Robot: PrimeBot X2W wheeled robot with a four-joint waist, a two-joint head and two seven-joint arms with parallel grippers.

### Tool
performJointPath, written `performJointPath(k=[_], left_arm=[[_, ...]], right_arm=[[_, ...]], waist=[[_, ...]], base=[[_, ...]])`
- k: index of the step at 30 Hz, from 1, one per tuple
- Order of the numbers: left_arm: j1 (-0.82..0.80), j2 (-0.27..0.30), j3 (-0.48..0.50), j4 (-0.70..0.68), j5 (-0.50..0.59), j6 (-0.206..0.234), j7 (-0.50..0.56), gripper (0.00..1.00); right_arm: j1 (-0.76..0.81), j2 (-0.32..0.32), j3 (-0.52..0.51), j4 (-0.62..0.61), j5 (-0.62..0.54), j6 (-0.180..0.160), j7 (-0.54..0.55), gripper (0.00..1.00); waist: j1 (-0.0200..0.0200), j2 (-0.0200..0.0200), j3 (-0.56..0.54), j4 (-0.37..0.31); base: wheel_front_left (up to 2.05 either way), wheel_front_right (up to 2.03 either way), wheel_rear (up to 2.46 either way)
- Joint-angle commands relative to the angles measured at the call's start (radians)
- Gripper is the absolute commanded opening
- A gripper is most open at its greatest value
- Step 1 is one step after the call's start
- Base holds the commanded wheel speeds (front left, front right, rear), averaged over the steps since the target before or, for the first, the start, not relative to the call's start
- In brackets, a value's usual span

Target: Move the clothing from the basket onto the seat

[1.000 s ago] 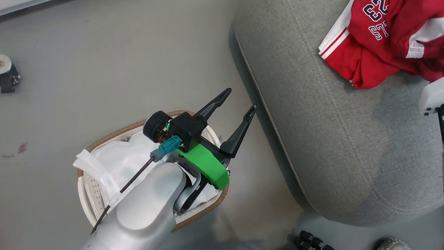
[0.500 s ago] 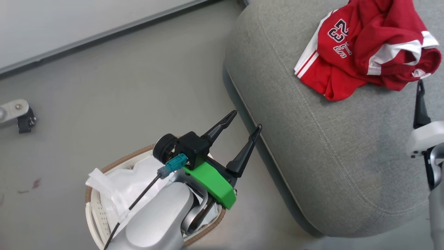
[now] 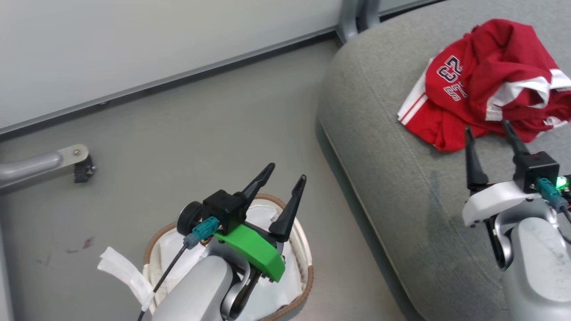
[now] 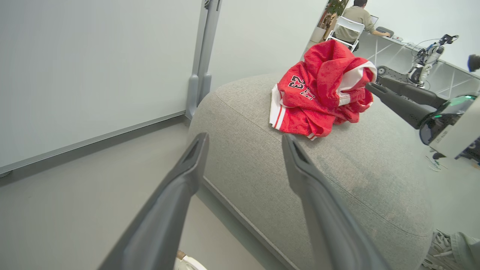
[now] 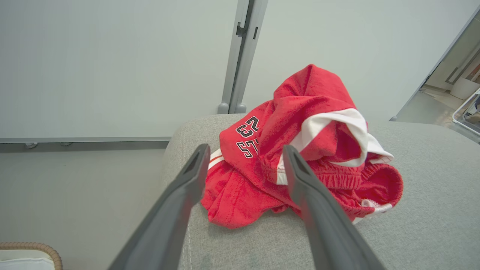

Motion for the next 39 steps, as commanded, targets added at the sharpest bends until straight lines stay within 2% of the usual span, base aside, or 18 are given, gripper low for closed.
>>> performJointPath(k=[1,6,13,23,32,39], left_arm=[[0.019,0.002,0.019,0.007,0.022,-0.004,0.0,1.0],[0.07,-0.008,0.126,0.023,0.083,-0.004,0.0,1.0],[0.143,-0.027,0.327,0.044,0.183,0.0,0.0,1.0],[0.219,-0.048,0.565,0.059,0.295,0.017,0.0,1.0],[0.311,-0.056,0.682,0.055,0.339,0.018,0.0,1.0],[0.38,-0.056,0.692,0.052,0.264,0.012,0.0,1.0]], right_arm=[[0.02,0.009,0.013,-0.005,0.01,-0.001,0.0,1.0],[0.034,0.043,0.05,-0.012,0.054,-0.001,0.0,1.0],[0.043,0.063,0.093,0.002,0.058,-0.001,0.0,1.0],[0.068,0.066,0.096,0.007,0.116,-0.001,0.0,1.0],[0.151,0.067,0.113,0.02,0.151,-0.001,0.0,1.0],[0.218,0.067,0.118,0.027,0.17,-0.001,0.0,1.0]], waist=[[0.0,0.0,-0.04,0.07],[0.0,0.0,-0.062,0.153],[0.0,0.0,-0.084,0.245],[0.0,0.0,-0.101,0.315],[0.0,0.0,-0.143,0.318],[0.0,0.0,-0.173,0.32]], base=[[0.0,0.0,0.0],[0.0,0.0,0.0],[0.0,0.0,0.0],[0.0,0.0,0.0],[0.0,0.0,0.0],[0.0,0.0,0.0]])
